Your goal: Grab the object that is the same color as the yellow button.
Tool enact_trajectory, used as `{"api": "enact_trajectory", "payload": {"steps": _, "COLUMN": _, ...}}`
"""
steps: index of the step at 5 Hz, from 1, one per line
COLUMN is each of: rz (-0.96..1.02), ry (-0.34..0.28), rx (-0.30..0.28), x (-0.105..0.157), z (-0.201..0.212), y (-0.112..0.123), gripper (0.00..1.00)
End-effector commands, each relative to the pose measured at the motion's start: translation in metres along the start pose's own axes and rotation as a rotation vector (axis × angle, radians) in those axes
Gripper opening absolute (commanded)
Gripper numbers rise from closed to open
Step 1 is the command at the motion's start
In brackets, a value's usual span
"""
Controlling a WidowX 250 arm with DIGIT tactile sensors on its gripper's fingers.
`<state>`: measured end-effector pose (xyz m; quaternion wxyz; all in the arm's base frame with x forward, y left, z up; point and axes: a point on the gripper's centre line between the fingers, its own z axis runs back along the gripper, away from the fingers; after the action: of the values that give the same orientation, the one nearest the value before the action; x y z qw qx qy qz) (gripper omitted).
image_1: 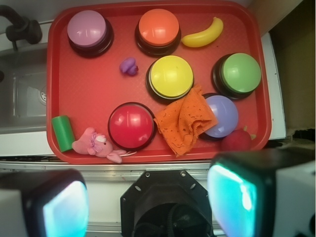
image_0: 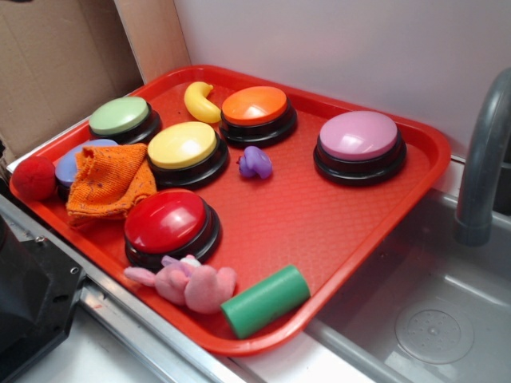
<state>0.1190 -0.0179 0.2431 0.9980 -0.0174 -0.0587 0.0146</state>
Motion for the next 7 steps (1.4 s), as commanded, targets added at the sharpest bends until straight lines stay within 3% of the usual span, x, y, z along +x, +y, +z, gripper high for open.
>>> {"api": "enact_trajectory", "payload": {"steps": 1, "rz": 0.0, "ry": 0.0, "rx": 0.0, "x": 0.0, "z": 0.0, "y": 0.0, "gripper": 1.0}}
{"api": "enact_trajectory", "payload": {"steps": 2, "rz": 0.185, "ry": -0.01, "rx": -0.029, "x": 0.012, "z": -0.008, "y": 0.008, "gripper": 1.0}}
{"api": "enact_trajectory", "payload": {"steps": 3, "rz": 0.355, "ry": -0.039, "rx": -0.01, "x": 0.031, "z": -0.018, "y": 0.018, "gripper": 1.0}}
{"api": "enact_trajectory", "payload": {"steps": 5, "rz": 0.845, "ry": -0.154, "rx": 0.046, "x": 0.095, "z": -0.056, "y": 0.058, "gripper": 1.0}}
{"api": "enact_trajectory", "payload": {"steps": 7, "rz": 1.185, "ry": -0.204, "rx": 0.089, "x": 0.132, "z": -0.106, "y": 0.091, "gripper": 1.0}}
